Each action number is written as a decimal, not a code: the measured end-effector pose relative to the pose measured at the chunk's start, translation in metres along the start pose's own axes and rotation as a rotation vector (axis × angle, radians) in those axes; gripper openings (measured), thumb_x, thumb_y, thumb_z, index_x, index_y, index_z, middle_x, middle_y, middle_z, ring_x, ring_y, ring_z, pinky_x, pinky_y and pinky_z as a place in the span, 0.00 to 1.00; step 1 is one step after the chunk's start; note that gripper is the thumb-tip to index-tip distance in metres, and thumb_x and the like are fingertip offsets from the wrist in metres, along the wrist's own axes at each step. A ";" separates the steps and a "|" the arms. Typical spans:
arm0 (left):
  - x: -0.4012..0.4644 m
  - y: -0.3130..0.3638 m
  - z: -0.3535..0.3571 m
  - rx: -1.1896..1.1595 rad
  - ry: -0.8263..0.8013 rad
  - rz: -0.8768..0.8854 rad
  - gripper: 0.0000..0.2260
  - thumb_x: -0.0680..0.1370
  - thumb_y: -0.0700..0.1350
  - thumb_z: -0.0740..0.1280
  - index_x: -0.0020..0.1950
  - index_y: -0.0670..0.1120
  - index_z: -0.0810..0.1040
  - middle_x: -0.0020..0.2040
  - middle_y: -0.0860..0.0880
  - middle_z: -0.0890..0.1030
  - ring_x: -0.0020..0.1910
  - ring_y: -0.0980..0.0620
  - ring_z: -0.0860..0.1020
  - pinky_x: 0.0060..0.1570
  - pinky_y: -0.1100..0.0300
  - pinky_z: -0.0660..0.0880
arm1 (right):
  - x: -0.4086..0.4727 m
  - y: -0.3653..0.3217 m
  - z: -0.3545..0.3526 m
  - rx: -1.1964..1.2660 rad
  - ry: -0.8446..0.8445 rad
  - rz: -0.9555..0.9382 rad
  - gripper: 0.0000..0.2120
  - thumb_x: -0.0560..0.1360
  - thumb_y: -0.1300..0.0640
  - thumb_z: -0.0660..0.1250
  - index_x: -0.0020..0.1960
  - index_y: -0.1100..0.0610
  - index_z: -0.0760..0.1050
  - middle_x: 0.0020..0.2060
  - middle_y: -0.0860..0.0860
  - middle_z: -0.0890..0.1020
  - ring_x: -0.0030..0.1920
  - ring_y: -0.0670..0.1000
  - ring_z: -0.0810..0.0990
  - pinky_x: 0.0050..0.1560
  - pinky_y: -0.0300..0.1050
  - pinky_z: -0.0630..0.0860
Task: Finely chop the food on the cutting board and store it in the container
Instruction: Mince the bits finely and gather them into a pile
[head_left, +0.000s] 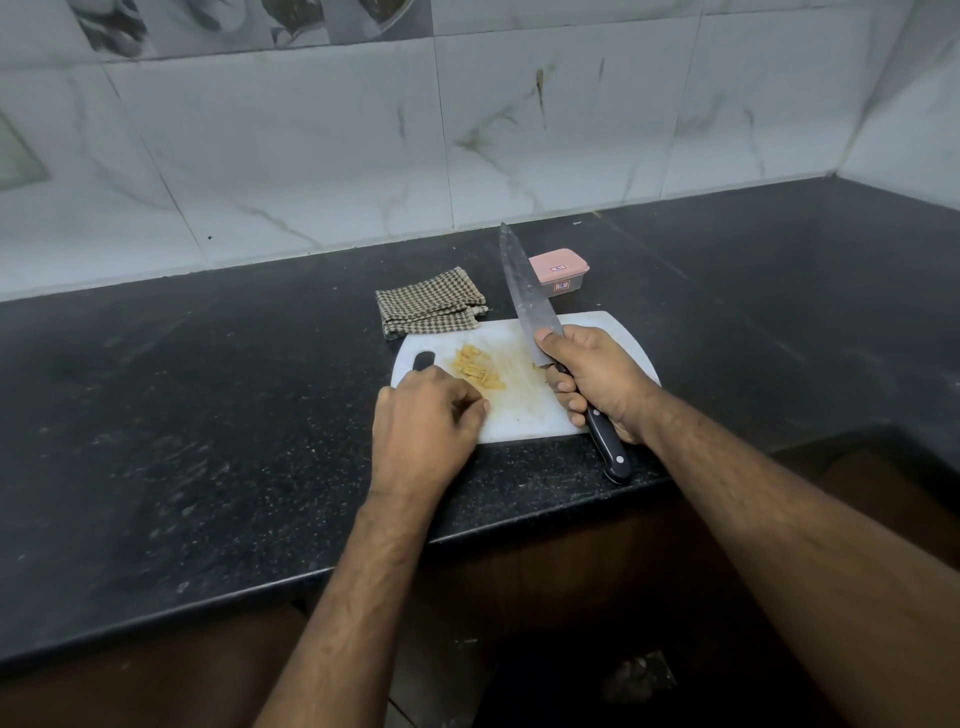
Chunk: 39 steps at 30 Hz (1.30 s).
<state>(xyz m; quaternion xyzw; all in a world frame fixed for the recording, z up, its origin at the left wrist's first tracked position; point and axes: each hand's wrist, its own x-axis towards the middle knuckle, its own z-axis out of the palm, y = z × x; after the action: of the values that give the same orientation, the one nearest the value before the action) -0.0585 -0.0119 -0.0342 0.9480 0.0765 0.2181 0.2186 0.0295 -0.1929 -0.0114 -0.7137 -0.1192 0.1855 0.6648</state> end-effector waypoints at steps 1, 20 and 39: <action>0.000 0.000 0.000 0.000 -0.014 0.009 0.06 0.78 0.55 0.72 0.49 0.55 0.86 0.45 0.57 0.79 0.50 0.53 0.78 0.59 0.45 0.73 | 0.000 0.000 0.000 0.002 0.002 0.001 0.12 0.84 0.47 0.61 0.48 0.54 0.70 0.26 0.48 0.68 0.21 0.45 0.63 0.20 0.37 0.64; 0.044 0.001 0.017 -0.090 0.101 0.115 0.07 0.79 0.39 0.69 0.55 0.49 0.77 0.48 0.55 0.84 0.49 0.49 0.79 0.57 0.44 0.74 | -0.002 -0.001 -0.001 0.056 0.002 0.007 0.11 0.84 0.47 0.60 0.49 0.54 0.70 0.26 0.48 0.67 0.21 0.45 0.62 0.20 0.37 0.64; 0.061 -0.017 0.016 -0.558 -0.135 -0.094 0.30 0.83 0.35 0.56 0.84 0.50 0.55 0.52 0.57 0.87 0.67 0.60 0.76 0.72 0.57 0.66 | 0.003 0.000 -0.007 0.106 -0.039 0.000 0.11 0.84 0.48 0.61 0.48 0.54 0.69 0.26 0.49 0.67 0.21 0.45 0.62 0.19 0.37 0.63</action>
<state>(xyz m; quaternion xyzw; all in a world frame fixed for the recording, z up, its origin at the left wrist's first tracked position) 0.0025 0.0120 -0.0312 0.8591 0.0426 0.1567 0.4853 0.0352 -0.1975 -0.0118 -0.6738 -0.1222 0.2051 0.6993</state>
